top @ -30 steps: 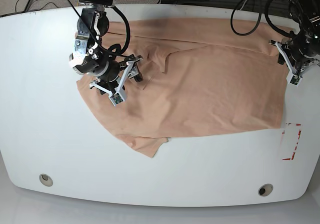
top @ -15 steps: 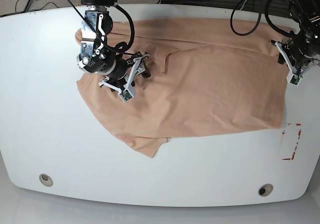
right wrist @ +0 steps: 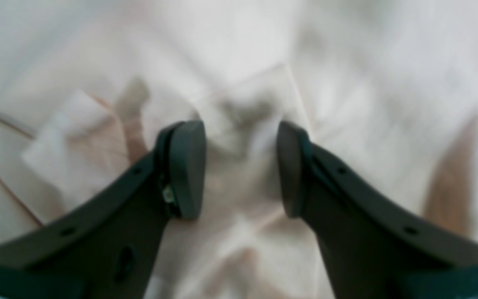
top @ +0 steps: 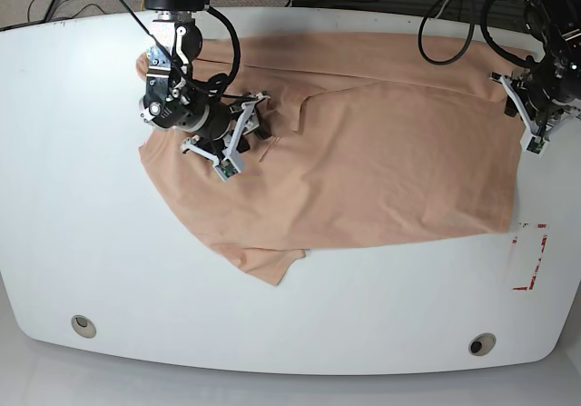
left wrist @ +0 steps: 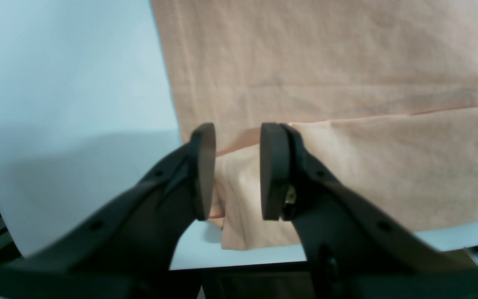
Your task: Layout the t-shirt on the table in an organized manner, then fold the t-shirt properly
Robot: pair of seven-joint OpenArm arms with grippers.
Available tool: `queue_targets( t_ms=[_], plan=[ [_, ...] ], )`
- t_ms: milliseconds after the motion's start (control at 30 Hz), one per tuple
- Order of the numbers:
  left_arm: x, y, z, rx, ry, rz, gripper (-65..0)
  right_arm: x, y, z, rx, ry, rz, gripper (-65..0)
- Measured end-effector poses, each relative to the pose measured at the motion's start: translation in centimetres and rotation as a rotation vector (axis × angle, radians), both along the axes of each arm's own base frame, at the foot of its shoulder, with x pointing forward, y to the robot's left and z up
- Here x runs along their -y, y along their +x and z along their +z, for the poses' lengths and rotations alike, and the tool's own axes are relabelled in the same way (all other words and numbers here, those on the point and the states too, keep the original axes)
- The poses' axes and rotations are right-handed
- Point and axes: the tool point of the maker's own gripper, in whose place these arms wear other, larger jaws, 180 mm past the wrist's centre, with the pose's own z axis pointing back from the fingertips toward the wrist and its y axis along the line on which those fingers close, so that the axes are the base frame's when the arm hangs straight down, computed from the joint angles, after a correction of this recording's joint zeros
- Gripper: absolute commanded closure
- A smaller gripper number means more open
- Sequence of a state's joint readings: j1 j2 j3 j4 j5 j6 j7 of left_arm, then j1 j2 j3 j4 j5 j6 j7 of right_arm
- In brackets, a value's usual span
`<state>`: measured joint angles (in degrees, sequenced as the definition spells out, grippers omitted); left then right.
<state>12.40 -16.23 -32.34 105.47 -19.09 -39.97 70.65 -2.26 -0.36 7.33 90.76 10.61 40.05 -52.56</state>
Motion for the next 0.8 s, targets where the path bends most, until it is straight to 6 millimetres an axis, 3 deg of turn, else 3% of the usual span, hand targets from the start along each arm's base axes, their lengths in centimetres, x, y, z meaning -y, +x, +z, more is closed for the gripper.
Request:
queue_targets(
  t_ms=[133,300,400,800],
  plan=[
    [0.0,-0.01,0.0,0.0,0.0,0.0,-16.0,0.17,0.27,-0.08,0.014,0.007,-0.002,-25.2],
    [-0.02,-0.01,0.0,0.0,0.001,0.0,-16.0,0.38,0.29,-0.11,0.015,0.002,-0.005,-8.4],
    [0.0,-0.03,-0.02,-0.001,0.0,0.0,-16.0,0.44,0.28,-0.15,0.014,-0.002,-0.004,-2.2],
    [0.02,-0.08,-0.06,-0.003,0.0,-0.001,-16.0,0.75,0.21,0.36,0.026,-0.029,0.001,-1.4]
  ],
)
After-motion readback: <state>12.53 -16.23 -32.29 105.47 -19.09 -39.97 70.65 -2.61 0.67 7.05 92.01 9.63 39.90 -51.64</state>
